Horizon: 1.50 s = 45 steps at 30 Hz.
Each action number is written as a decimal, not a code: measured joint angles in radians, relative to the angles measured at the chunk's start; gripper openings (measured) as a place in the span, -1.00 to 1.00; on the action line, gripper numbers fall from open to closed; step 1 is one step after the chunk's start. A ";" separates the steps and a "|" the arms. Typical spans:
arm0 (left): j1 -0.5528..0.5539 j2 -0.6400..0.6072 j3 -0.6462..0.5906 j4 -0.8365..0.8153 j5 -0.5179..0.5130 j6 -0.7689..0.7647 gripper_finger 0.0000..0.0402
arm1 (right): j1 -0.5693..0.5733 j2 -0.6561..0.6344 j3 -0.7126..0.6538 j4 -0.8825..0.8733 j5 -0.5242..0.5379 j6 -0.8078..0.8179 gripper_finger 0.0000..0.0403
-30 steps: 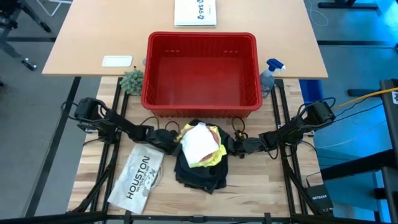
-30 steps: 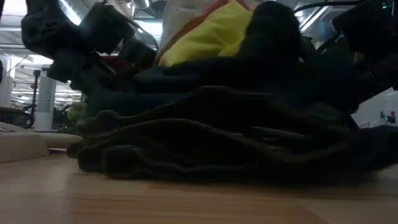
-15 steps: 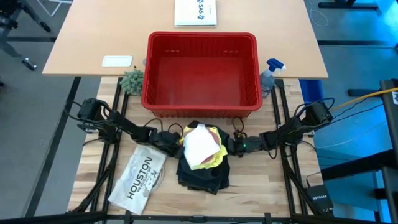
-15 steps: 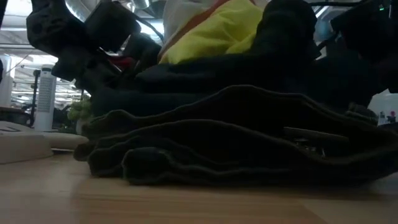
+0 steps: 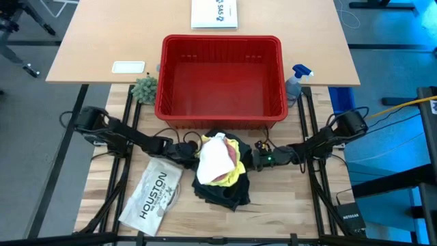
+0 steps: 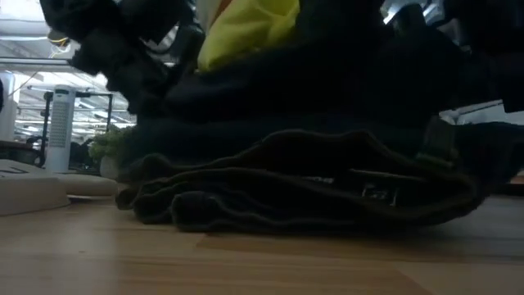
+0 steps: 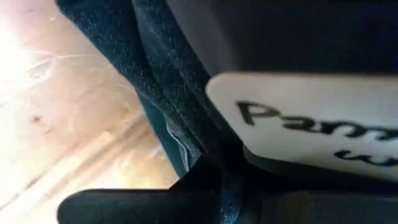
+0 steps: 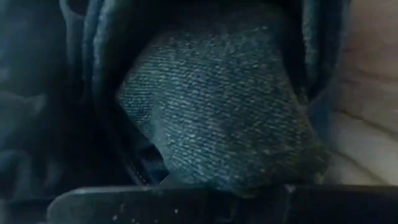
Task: Fold laundry
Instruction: Put the stacked clothes into the red bin
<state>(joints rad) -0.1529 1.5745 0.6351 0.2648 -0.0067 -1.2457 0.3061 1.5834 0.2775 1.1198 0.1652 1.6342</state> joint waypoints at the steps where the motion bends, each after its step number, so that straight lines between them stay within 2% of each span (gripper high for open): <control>1: 0.000 -0.019 0.006 -0.020 0.000 0.003 -0.96 | 0.000 -0.009 0.000 0.000 -0.002 -0.002 -0.95; 5: -0.003 -0.084 0.035 -0.075 -0.008 0.005 -0.96 | 0.000 -0.057 0.002 -0.003 -0.002 -0.016 -0.95; 12: -0.011 -0.160 0.082 -0.123 -0.012 0.015 -0.97 | 0.001 -0.161 0.022 -0.117 -0.005 -0.036 -0.95; 21: -0.008 -0.217 0.155 -0.215 -0.039 0.039 -0.97 | -0.029 -0.255 0.074 -0.213 -0.003 -0.097 -0.95; 29: 0.030 -0.263 0.275 -0.352 -0.058 0.123 -0.97 | -0.114 -0.314 0.151 -0.291 -0.070 -0.176 -0.95; 36: 0.080 -0.308 0.311 -0.374 -0.055 0.157 -0.97 | -0.195 -0.360 0.245 -0.383 -0.137 -0.243 -0.95; 45: 0.203 -0.338 0.448 -0.512 -0.004 0.242 -0.97 | -0.361 -0.375 0.369 -0.445 -0.284 -0.297 -0.95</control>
<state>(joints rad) 0.0498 1.2362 1.0831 -0.2470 -0.0105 -1.0040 -0.0552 1.2087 0.6466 0.6748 -0.1184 1.3370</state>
